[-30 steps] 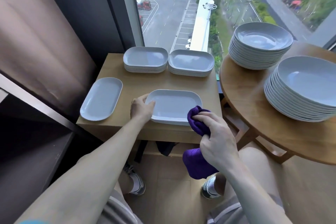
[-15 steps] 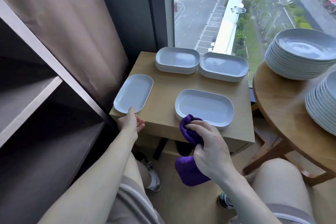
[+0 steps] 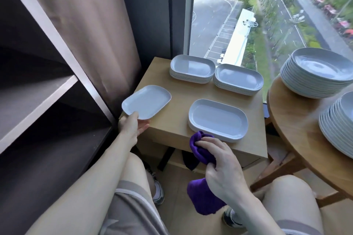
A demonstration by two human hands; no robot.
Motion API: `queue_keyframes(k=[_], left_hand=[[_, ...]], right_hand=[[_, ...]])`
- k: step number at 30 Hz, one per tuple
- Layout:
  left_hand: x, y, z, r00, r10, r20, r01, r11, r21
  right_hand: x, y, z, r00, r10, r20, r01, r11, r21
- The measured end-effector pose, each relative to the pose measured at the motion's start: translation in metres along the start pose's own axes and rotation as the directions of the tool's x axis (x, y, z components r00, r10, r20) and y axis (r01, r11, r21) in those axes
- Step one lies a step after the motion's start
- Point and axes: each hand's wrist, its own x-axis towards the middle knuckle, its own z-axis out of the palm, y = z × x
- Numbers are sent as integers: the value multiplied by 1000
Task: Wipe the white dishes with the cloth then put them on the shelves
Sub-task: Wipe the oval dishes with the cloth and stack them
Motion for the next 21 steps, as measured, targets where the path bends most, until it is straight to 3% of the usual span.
queue_keyframes(k=[4,10,17,19,21], left_hand=[[-28,13,-13,997,37,70,-24,983,-181],[-89,11,-25,958,-51,281,111,973,-201],[-159,-16,-28,781,-51,623,296,908,-296],[-174,-19,-24,728,-40,684,323,900,-291],[-187,-20,-23,699,-37,714,337,898,-283]], right_hand=[[7,-10,1,999,-20,-43,23,997,69],[12,-42,-9,995,-69,-76,88,955,284],[22,-80,-35,996,-75,-50,90,895,436],[26,-87,-31,999,-31,-34,43,910,413],[28,-90,-22,997,0,72,-22,954,299]])
